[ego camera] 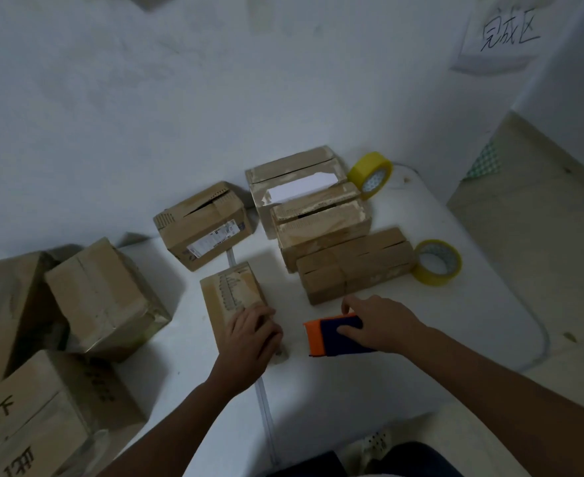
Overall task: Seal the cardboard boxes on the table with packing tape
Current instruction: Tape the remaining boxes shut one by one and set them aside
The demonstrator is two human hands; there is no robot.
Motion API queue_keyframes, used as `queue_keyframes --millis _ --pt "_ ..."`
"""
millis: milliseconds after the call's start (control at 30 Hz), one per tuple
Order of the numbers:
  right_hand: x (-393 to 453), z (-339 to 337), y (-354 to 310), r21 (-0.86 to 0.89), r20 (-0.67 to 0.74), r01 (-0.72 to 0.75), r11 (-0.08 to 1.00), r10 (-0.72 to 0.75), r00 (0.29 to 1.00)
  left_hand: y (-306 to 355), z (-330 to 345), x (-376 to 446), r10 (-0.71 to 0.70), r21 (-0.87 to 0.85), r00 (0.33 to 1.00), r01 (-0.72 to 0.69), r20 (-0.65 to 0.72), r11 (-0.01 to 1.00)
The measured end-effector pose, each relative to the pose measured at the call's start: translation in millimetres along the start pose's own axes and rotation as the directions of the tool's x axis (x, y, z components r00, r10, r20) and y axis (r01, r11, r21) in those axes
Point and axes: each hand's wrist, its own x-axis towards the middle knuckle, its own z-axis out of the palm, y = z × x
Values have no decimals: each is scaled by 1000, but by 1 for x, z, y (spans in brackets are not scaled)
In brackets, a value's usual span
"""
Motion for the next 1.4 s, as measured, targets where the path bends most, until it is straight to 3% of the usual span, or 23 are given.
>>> queue_keyframes --millis 167,367,533,633,800,900,967,1033,1067,1133,1167,1200,1267,1400 --pt "2 9 -20 -105 -45 -7 994 2 999 -3 6 -2 -22 3 1000 22 -13 1000" --pt "8 25 -26 -48 -61 -62 997 59 996 -1 8 -5 -19 30 999 19 -30 999" --pt "13 12 8 -131 -120 -232 964 217 969 -3 8 -8 -36 23 999 37 -36 999" --pt "14 26 29 -104 -185 -310 945 288 940 -2 9 -6 -41 34 998 43 -43 999" --pt "11 80 25 142 -21 -306 941 312 950 -3 9 -7 -36 39 999 38 -41 999" --pt "11 99 14 -5 -259 -263 965 253 932 0 8 -6 -42 36 998 44 -51 998" --pt "13 101 -1 156 -345 -203 967 246 906 1 8 -6 -42 45 997 44 -59 998" --pt "16 97 -20 436 -233 -183 881 307 923 1 8 -5 -44 45 998 47 -53 998" --pt "17 92 -30 597 -94 -253 761 380 920 1 8 -5 -47 41 998 49 -45 998" --pt "20 84 -51 869 265 -396 298 397 879 -1 9 -5 -50 41 998 52 -33 998" --pt "21 82 -59 897 388 -435 75 337 858 -2 8 -4 -48 50 998 50 -33 998" --pt "21 80 -64 892 445 -450 -52 287 848 -2 7 -4 -44 56 998 46 -36 997" --pt "23 83 -68 897 441 -430 -99 258 860 0 5 -2 -44 53 998 46 -36 998" --pt "26 87 -74 958 253 -281 48 314 915 4 -1 -1 -47 2 999 48 -20 999"
